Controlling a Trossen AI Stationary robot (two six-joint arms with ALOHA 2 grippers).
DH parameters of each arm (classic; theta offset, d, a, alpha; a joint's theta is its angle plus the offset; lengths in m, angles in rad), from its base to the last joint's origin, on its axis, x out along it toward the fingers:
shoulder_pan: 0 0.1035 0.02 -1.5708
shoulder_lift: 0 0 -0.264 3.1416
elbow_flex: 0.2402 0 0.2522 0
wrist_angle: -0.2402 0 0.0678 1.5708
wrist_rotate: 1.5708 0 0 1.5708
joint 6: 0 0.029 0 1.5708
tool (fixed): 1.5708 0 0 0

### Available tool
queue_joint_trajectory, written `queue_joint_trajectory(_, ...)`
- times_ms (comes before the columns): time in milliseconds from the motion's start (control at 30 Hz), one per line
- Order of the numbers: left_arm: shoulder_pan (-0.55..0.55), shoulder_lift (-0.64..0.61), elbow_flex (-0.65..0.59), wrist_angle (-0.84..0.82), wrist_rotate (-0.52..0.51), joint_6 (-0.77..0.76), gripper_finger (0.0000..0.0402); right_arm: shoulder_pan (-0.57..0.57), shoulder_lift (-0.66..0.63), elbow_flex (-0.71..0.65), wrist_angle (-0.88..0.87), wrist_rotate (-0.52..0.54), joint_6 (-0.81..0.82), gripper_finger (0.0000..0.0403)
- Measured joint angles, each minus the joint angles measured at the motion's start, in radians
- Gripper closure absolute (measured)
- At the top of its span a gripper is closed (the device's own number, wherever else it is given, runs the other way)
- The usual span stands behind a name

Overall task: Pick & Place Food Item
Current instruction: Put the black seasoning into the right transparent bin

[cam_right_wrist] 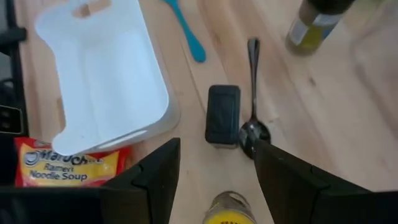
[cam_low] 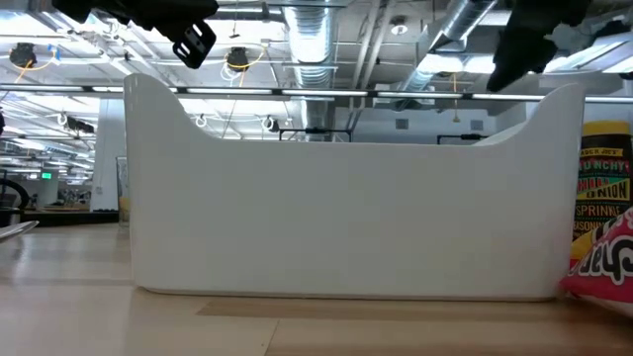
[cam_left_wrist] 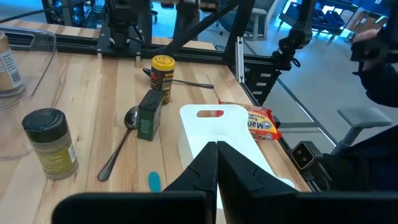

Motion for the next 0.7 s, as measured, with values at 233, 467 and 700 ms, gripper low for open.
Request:
queue_joint_trajectory(233, 0.0, 0.0, 0.0, 0.0, 0.0, 0.0, 0.0402, -0.053, 0.105, 0.0, 0.035, -0.022, -0.002, 0.0205)
queue_joint_trajectory(467, 0.0, 0.0, 0.0, -0.001, 0.0, 0.0, 0.0402, -0.092, 0.187, 0.002, 0.059, -0.068, -0.004, 0.0205)
queue_joint_trajectory(700, 0.0, 0.0, 0.0, -0.002, 0.0, 0.0, 0.0402, -0.091, 0.251, 0.002, 0.083, -0.068, -0.014, 0.0205)
